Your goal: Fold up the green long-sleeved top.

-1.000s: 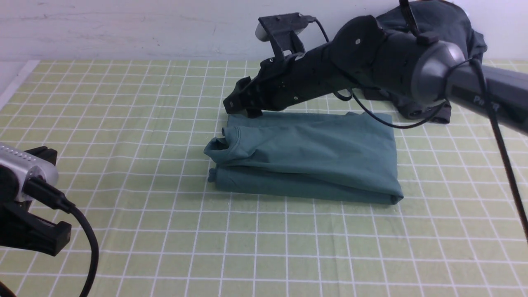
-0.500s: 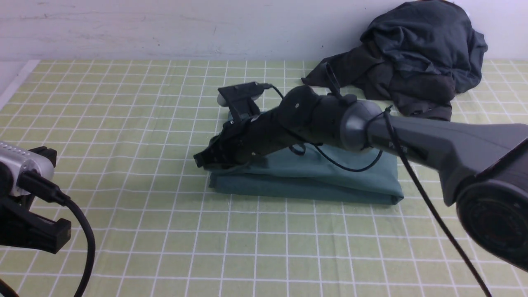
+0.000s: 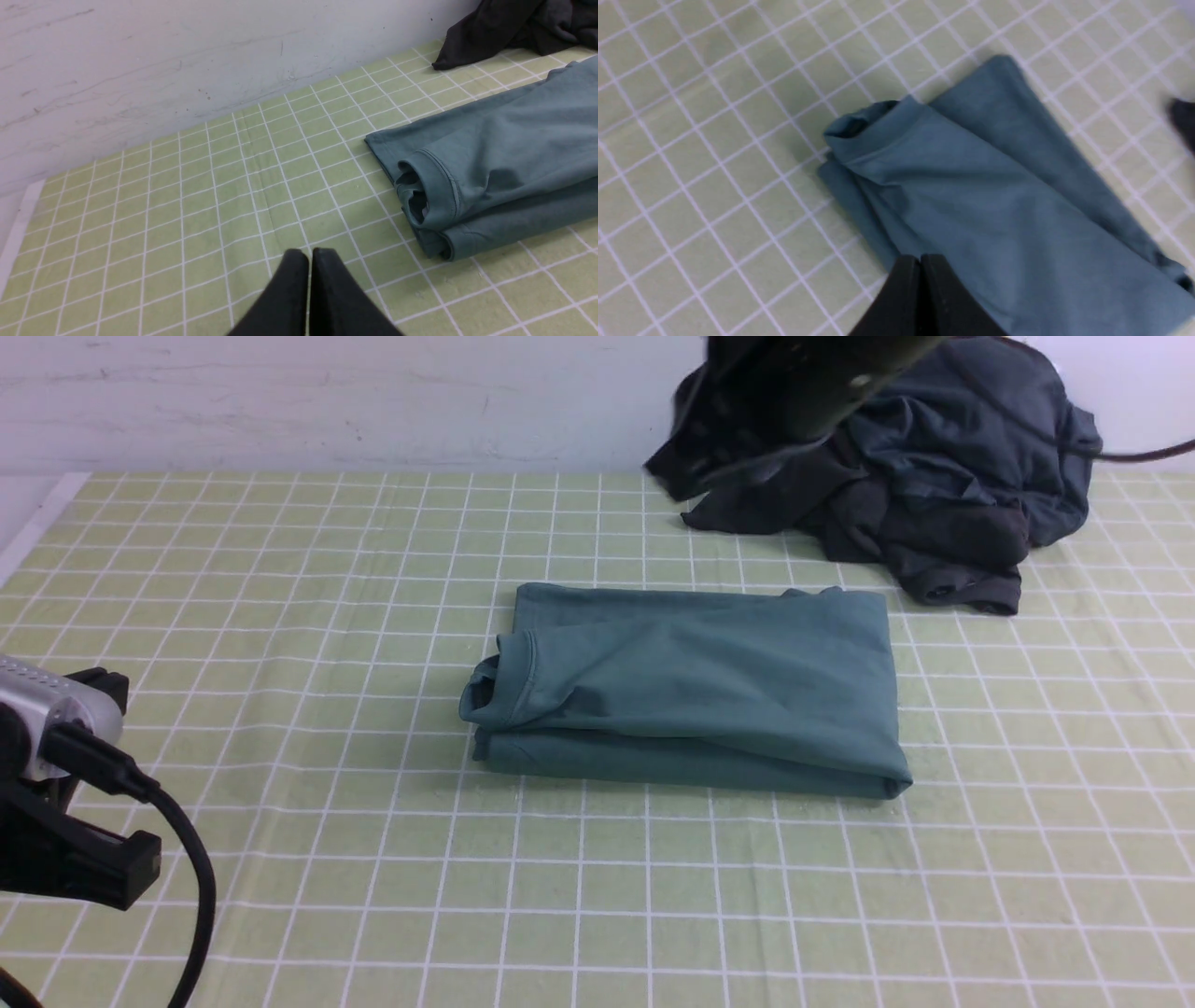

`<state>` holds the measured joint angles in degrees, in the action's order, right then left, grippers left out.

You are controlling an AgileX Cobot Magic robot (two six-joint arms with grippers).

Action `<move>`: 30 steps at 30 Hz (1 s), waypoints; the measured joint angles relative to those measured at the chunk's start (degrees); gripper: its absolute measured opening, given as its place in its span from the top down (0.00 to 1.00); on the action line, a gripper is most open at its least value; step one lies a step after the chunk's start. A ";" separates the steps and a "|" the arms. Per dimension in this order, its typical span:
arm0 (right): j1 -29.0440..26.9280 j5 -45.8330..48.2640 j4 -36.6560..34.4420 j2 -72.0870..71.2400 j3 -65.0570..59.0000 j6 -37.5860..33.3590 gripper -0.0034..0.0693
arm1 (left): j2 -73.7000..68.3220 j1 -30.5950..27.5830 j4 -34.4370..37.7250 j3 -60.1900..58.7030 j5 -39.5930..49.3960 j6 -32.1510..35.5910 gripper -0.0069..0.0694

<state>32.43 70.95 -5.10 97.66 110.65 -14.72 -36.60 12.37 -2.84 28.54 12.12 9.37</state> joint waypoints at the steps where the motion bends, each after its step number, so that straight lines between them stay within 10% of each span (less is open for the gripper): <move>1: 0.00 0.07 2.92 -3.02 -2.97 1.97 0.96 | 0.00 0.00 0.00 0.00 0.00 0.00 0.91; 16: 0.00 -34.62 15.78 -40.64 -68.03 23.38 0.96 | 0.00 0.00 0.00 0.00 0.00 0.00 0.91; 30: 0.00 -36.23 17.16 -41.64 -83.31 24.81 0.96 | 0.00 0.00 0.00 0.00 0.00 0.00 0.91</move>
<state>32.43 34.73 12.06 56.01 27.34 10.09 -36.60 12.37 -2.84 28.54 12.12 9.37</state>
